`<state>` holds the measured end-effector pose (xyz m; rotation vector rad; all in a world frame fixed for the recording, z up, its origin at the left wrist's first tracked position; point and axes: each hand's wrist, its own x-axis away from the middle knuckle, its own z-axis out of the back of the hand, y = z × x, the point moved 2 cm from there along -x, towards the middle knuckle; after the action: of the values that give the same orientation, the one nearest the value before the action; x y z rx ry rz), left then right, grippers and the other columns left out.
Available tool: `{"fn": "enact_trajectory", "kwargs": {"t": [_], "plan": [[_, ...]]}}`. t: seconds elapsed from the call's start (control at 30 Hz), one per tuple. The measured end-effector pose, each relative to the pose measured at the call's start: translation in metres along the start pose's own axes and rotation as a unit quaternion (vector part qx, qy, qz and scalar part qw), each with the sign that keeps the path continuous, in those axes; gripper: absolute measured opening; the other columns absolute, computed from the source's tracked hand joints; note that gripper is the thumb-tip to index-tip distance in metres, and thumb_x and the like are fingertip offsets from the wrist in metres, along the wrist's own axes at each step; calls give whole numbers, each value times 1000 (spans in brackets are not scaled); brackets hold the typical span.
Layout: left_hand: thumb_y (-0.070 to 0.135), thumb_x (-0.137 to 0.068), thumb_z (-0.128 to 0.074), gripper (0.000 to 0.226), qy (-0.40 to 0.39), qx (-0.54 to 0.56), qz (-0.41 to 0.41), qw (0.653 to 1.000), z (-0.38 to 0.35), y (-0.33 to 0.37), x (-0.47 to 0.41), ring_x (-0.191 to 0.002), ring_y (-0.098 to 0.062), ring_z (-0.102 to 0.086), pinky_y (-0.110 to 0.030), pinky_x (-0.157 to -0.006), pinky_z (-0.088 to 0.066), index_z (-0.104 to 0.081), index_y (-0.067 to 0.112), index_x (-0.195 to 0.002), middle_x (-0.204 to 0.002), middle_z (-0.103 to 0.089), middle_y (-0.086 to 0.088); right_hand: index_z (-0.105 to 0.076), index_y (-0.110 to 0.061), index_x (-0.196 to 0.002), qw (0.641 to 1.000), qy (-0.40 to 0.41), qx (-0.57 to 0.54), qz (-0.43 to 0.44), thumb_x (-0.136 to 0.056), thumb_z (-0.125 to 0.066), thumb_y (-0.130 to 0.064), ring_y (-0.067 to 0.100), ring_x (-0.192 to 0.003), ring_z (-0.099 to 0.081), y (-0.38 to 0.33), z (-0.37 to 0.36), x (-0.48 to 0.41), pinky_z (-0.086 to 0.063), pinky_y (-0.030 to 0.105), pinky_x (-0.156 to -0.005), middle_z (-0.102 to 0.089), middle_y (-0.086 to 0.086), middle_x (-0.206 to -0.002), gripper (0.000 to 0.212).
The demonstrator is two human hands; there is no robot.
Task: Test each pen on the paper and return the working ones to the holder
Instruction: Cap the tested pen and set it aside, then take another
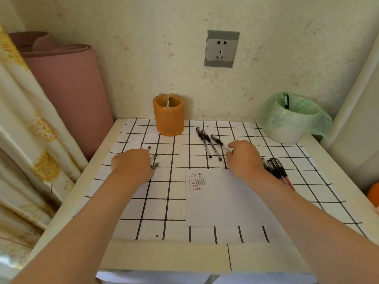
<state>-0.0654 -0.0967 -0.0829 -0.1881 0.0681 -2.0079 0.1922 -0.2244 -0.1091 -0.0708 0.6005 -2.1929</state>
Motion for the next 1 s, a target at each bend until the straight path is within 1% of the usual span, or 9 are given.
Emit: {"fn": "enact_trajectory", "kwargs": {"t": [0.2,0.43,0.57,0.67,0.77,0.83,0.9,0.93,1.0], "plan": [[34,-92,-60,12,27,-20,-22,999,5,13,3,-74,-14,-59,-25,-49,-33,-65,29,-101,-82,-60,7,-61,-18,-130,1000,-21,-14,5,-95,-55,-24,26,-106,-63,1,-5,-3,-52,35,-86,-69,6,-114,36],[30,-90,-58,8,15,-21,-7,1000,3,16,2,-62,-13,-55,-25,-48,-35,-65,25,-92,-76,-61,5,-68,-8,-118,996,-50,-5,78,-89,-54,-6,31,-99,-61,-3,-8,-2,-51,38,-85,-61,12,-109,32],[28,-90,-59,6,9,-41,1,999,5,18,2,-60,-13,-54,-24,-47,-35,-63,23,-87,-73,-60,5,-63,-13,-126,995,-31,-16,90,-92,-58,-16,28,-102,-60,-8,-3,1,-51,37,-86,-58,7,-118,34],[30,-91,-59,9,8,-56,2,998,7,18,4,-58,-12,-52,-24,-45,-33,-65,25,-89,-73,-59,6,-63,-19,-126,989,3,-2,148,-92,-58,-15,24,-100,-59,-21,4,9,-49,33,-76,-54,3,-122,35],[34,-91,-59,12,13,-40,-1,999,8,16,5,-59,-12,-53,-24,-46,-33,-68,26,-91,-74,-60,6,-67,-20,-113,967,17,-9,256,-88,-61,-9,16,-78,-54,-38,8,26,-42,28,-63,-57,0,-113,28],[38,-89,-60,13,24,21,-1,999,11,14,7,-65,-13,-56,-24,-50,-36,-70,29,-91,-76,-63,8,-67,-20,-106,948,24,-12,317,-85,-63,-7,7,-67,-41,-48,9,39,-35,24,-62,-58,-3,-109,25],[41,-86,-62,15,21,164,-1,986,20,15,11,-73,-13,-61,-25,-59,-45,-72,31,-85,-78,-68,8,-65,-21,-105,929,9,-18,370,-84,-63,-5,3,-69,-37,-56,11,50,-34,23,-62,-58,-4,-108,27],[41,-85,-64,14,6,265,0,964,24,16,13,-76,-13,-64,-28,-65,-51,-73,30,-82,-79,-71,8,-63,-21,-107,917,1,-14,398,-83,-64,-4,3,-70,-38,-60,12,55,-34,22,-62,-58,-3,-108,29],[35,-86,-67,14,-38,472,5,881,32,19,19,-77,-15,-65,-30,-69,-51,-75,25,-83,-84,-74,6,-58,-21,-112,892,-8,9,452,-80,-68,-5,10,-74,-48,-68,14,65,-34,24,-63,-57,-1,-106,37]]}}
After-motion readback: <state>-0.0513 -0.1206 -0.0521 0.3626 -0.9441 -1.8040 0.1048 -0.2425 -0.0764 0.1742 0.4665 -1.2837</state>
